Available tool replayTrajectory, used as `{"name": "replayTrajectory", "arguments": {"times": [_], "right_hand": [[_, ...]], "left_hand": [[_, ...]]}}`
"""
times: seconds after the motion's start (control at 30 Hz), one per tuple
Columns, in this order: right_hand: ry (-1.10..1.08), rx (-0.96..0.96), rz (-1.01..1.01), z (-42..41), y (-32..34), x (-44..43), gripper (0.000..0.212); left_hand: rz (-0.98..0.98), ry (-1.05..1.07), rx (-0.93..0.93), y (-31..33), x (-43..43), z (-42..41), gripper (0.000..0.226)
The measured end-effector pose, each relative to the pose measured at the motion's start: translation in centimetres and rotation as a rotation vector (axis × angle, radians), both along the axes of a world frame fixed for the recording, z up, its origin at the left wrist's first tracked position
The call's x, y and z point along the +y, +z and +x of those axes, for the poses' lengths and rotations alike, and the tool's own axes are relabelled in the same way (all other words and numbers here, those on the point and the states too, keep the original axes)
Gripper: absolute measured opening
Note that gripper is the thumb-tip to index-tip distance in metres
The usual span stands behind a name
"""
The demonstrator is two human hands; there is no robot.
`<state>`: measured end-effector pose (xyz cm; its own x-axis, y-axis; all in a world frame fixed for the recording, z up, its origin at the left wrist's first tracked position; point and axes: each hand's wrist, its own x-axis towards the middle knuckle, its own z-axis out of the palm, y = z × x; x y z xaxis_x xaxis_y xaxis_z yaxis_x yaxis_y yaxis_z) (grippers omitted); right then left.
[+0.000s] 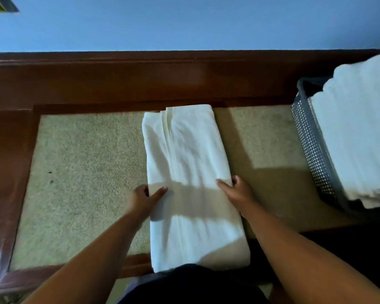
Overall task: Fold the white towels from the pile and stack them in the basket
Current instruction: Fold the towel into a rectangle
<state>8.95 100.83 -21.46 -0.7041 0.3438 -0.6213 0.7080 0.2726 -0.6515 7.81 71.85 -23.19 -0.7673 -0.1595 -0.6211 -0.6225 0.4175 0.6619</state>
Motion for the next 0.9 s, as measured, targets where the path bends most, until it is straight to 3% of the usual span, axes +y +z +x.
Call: {"name": "replayTrajectory", "arguments": {"times": [0.1, 0.23, 0.33, 0.47, 0.53, 0.6, 0.73, 0.83, 0.9], "right_hand": [[-0.020, -0.098, -0.033, 7.1, 0.7, 0.3, 0.042], [0.021, -0.112, 0.119, 15.5, 1.6, 0.2, 0.052], [-0.024, -0.101, 0.133, 19.5, 1.4, -0.3, 0.037], [-0.110, -0.210, -0.069, 24.3, -0.7, -0.7, 0.037], [-0.104, -0.310, -0.142, 27.3, -1.8, -0.8, 0.047], [-0.049, -0.361, -0.153, 30.5, -2.7, -0.7, 0.052], [-0.063, -0.213, -0.156, 34.5, -1.0, -0.7, 0.026], [-0.029, -0.097, -0.063, 35.4, 1.5, -0.3, 0.024], [0.033, -0.036, 0.000, 35.2, 3.0, -0.3, 0.025]], "left_hand": [[0.025, -0.057, -0.090, 0.3, 0.1, 6.0, 0.047], [-0.025, -0.171, -0.092, 1.0, -0.4, 13.4, 0.048], [-0.034, -0.190, -0.056, 1.9, -0.7, 17.8, 0.034], [0.141, -0.317, -0.251, 1.0, -1.4, 23.4, 0.036], [0.160, -0.344, -0.367, -0.1, -1.2, 27.0, 0.036], [0.141, -0.245, -0.399, -0.3, -0.1, 30.5, 0.024], [0.127, 0.118, -0.294, 0.2, 2.1, 34.7, 0.013], [0.061, 0.245, -0.204, 0.4, 2.5, 36.5, 0.026], [-0.093, 0.247, -0.169, 1.7, 3.1, 37.2, 0.039]]}}
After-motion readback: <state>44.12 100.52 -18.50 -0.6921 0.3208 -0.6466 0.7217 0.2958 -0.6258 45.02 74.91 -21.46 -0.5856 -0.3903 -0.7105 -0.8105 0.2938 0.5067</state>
